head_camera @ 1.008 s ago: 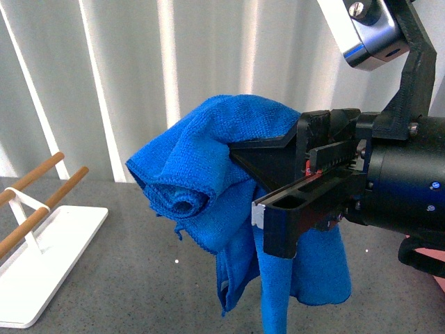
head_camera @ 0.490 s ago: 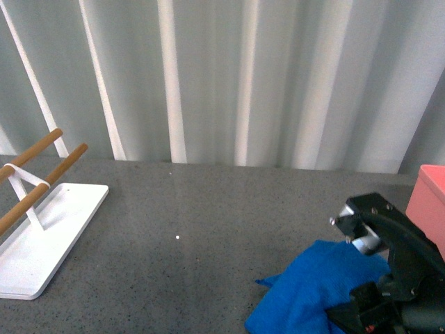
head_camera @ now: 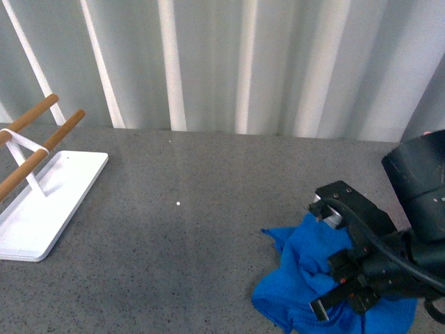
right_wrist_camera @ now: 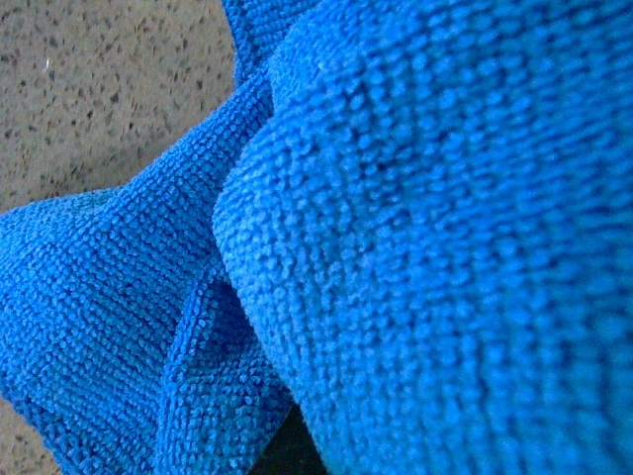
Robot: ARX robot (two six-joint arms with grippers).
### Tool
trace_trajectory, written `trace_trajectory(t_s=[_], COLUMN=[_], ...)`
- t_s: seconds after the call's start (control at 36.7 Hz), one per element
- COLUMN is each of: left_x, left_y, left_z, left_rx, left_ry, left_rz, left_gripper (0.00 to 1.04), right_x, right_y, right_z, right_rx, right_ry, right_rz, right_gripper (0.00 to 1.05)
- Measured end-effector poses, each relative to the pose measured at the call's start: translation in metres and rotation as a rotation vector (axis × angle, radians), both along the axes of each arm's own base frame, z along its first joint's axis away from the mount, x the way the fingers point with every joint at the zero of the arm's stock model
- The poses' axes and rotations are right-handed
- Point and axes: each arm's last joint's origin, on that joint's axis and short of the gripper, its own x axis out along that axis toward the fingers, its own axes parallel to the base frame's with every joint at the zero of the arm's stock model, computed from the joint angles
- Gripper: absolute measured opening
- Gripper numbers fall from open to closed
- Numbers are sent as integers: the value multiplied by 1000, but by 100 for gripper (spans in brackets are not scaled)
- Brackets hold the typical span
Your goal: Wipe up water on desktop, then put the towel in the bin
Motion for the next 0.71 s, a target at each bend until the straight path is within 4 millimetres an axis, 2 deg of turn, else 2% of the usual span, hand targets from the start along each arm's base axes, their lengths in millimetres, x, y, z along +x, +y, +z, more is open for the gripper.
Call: trace_trajectory(t_s=[0.08, 0.19, 0.3, 0.41, 0.52, 0.71], left_x=[0, 0, 0, 0, 0, 0], left_y=[0, 0, 0, 0, 0, 0], left_z=[0, 0, 0, 0, 0, 0], left_rx=[0, 0, 0, 0, 0, 0], left_ry=[0, 0, 0, 0, 0, 0], left_rz=[0, 0, 0, 0, 0, 0], left_gripper=[98, 98, 98, 98, 98, 98], right_x=[9, 34, 58, 73, 81, 85], right_y=[2, 10, 23, 39, 57, 86], right_z=[-1, 2, 10, 14, 18, 19], right_rx=[-12, -54, -106, -136, -142, -129], right_ry=[-4, -22, -51, -70, -77, -90], right_rz=[7, 22, 42, 63, 95, 144], right_gripper=[4, 4, 4, 4, 4, 4])
